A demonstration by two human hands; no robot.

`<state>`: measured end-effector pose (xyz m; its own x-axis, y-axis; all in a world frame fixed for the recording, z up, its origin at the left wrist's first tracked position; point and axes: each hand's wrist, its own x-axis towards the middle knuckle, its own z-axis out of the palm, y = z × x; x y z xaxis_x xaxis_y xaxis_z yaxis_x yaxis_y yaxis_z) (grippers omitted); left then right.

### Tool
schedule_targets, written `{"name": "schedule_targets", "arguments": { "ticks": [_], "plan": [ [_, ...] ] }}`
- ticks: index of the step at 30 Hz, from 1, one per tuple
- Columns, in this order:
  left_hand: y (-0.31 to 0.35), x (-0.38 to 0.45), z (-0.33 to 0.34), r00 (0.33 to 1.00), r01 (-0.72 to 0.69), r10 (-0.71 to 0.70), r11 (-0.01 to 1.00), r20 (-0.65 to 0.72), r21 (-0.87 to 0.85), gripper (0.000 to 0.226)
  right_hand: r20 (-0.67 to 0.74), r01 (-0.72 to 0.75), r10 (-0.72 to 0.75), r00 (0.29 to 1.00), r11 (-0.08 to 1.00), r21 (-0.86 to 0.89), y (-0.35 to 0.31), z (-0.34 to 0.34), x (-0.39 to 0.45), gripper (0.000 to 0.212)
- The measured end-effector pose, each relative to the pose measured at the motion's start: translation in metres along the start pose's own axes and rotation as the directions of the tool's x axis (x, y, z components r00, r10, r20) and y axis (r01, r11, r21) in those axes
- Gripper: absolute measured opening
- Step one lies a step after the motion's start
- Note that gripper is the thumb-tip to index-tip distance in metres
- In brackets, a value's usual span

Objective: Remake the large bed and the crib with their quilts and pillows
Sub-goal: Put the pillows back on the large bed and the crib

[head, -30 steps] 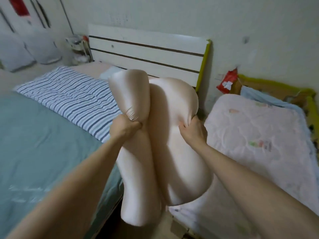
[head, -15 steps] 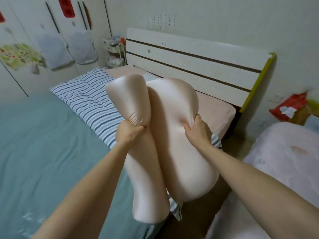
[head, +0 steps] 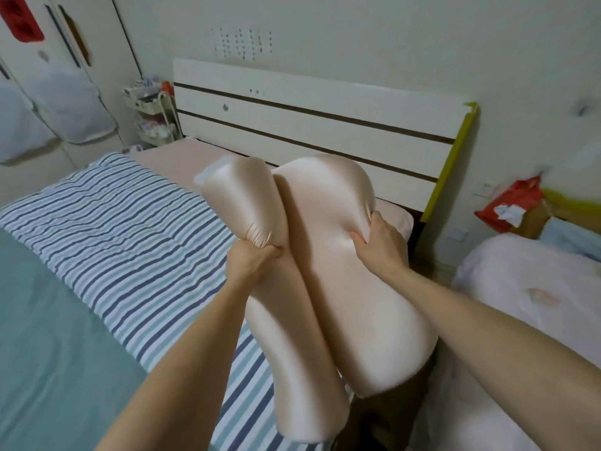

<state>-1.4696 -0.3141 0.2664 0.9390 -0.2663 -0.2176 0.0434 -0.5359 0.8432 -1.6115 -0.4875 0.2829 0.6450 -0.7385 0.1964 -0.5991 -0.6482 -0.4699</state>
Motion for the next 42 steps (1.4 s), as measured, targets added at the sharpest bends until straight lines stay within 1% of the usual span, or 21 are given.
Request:
{"name": "schedule_targets", "arguments": {
  "ticks": [3, 6, 9, 10, 13, 15, 16, 18, 21, 23, 24, 26, 27, 31, 32, 33, 34, 35, 36, 40, 42],
  "plan": [
    [0.02, 0.047, 0.053, 0.996, 0.085, -0.084, 0.995, 0.011, -0.054, 0.037, 0.029, -0.009, 0.009, 1.0, 1.0, 0.001, 0.037, 0.014, 0.068, 0.04],
    [0.041, 0.095, 0.103, 0.984, 0.176, -0.174, 0.977, 0.028, -0.118, 0.049, 0.107, 0.007, -0.007, 0.994, 1.0, -0.003, 0.068, 0.029, 0.135, 0.039],
    [0.069, 0.133, 0.146, 0.971, 0.233, -0.225, 0.968, 0.081, -0.098, 0.055, 0.169, 0.038, -0.031, 0.985, 0.999, -0.038, 0.088, 0.037, 0.199, 0.038],
    [0.076, 0.142, 0.155, 0.965, 0.251, -0.241, 0.962, 0.102, -0.108, 0.063, 0.177, 0.044, -0.04, 0.983, 0.999, -0.02, 0.09, 0.041, 0.219, 0.037],
    [0.088, 0.177, 0.17, 0.939, 0.333, -0.296, 0.912, 0.175, -0.24, 0.099, 0.22, 0.023, -0.034, 0.975, 0.998, 0.052, 0.087, 0.056, 0.286, 0.03],
    [0.08, 0.196, 0.175, 0.909, 0.406, -0.353, 0.868, 0.223, -0.284, 0.111, 0.248, 0.006, -0.033, 0.968, 0.994, 0.107, 0.079, 0.072, 0.315, 0.026],
    [0.074, 0.198, 0.177, 0.893, 0.439, -0.379, 0.853, 0.243, -0.283, 0.112, 0.261, -0.003, -0.032, 0.965, 0.991, 0.132, 0.076, 0.079, 0.32, 0.025],
    [0.069, 0.216, 0.185, 0.874, 0.474, -0.408, 0.835, 0.263, -0.279, 0.105, 0.272, -0.03, -0.02, 0.962, 0.984, 0.177, 0.072, 0.1, 0.338, 0.024],
    [0.072, 0.24, 0.191, 0.871, 0.475, -0.422, 0.854, 0.251, -0.213, 0.104, 0.286, -0.037, -0.01, 0.958, 0.987, 0.159, 0.078, 0.126, 0.356, 0.025],
    [0.08, 0.258, 0.194, 0.885, 0.454, -0.416, 0.869, 0.207, -0.195, 0.099, 0.294, -0.032, -0.011, 0.956, 0.99, 0.14, 0.082, 0.138, 0.376, 0.027],
    [0.084, 0.269, 0.2, 0.893, 0.446, -0.42, 0.871, 0.16, -0.204, 0.095, 0.302, -0.027, -0.012, 0.953, 0.992, 0.126, 0.083, 0.143, 0.39, 0.028],
    [0.093, 0.295, 0.217, 0.884, 0.468, -0.46, 0.858, 0.088, -0.214, 0.092, 0.322, -0.018, -0.019, 0.947, 0.994, 0.111, 0.089, 0.156, 0.426, 0.029],
    [0.101, 0.311, 0.228, 0.881, 0.473, -0.468, 0.856, 0.073, -0.209, 0.093, 0.337, -0.004, -0.031, 0.941, 0.995, 0.104, 0.093, 0.167, 0.447, 0.03],
    [0.116, 0.386, 0.283, 0.875, 0.473, -0.483, 0.861, -0.011, -0.186, 0.094, 0.366, 0.102, -0.109, 0.924, 0.994, 0.038, 0.12, 0.218, 0.529, 0.03],
    [0.117, 0.391, 0.282, 0.882, 0.463, -0.471, 0.871, -0.016, -0.164, 0.093, 0.37, 0.084, -0.094, 0.924, 0.995, 0.043, 0.121, 0.221, 0.529, 0.03],
    [0.119, 0.422, 0.312, 0.861, 0.493, -0.506, 0.854, -0.045, -0.168, 0.09, 0.402, 0.124, -0.128, 0.907, 0.992, 0.036, 0.133, 0.245, 0.567, 0.03],
    [0.118, 0.441, 0.327, 0.833, 0.531, -0.547, 0.833, -0.082, -0.157, 0.086, 0.424, 0.139, -0.144, 0.894, 0.989, 0.045, 0.138, 0.261, 0.588, 0.03],
    [0.117, 0.456, 0.339, 0.829, 0.537, -0.55, 0.833, -0.098, -0.135, 0.082, 0.438, 0.154, -0.158, 0.885, 0.987, 0.044, 0.143, 0.274, 0.605, 0.03],
    [0.115, 0.485, 0.365, 0.811, 0.564, -0.578, 0.813, -0.09, -0.144, 0.078, 0.473, 0.169, -0.161, 0.866, 0.985, 0.026, 0.155, 0.295, 0.636, 0.029],
    [0.087, 0.548, 0.421, 0.756, 0.62, -0.638, 0.769, -0.147, -0.153, 0.072, 0.526, 0.327, -0.268, 0.807, 0.945, -0.021, 0.18, 0.361, 0.705, 0.028],
    [0.072, 0.568, 0.439, 0.741, 0.636, -0.654, 0.756, -0.154, -0.153, 0.069, 0.541, 0.403, -0.322, 0.777, 0.915, -0.034, 0.189, 0.389, 0.725, 0.03]
  ]
}}
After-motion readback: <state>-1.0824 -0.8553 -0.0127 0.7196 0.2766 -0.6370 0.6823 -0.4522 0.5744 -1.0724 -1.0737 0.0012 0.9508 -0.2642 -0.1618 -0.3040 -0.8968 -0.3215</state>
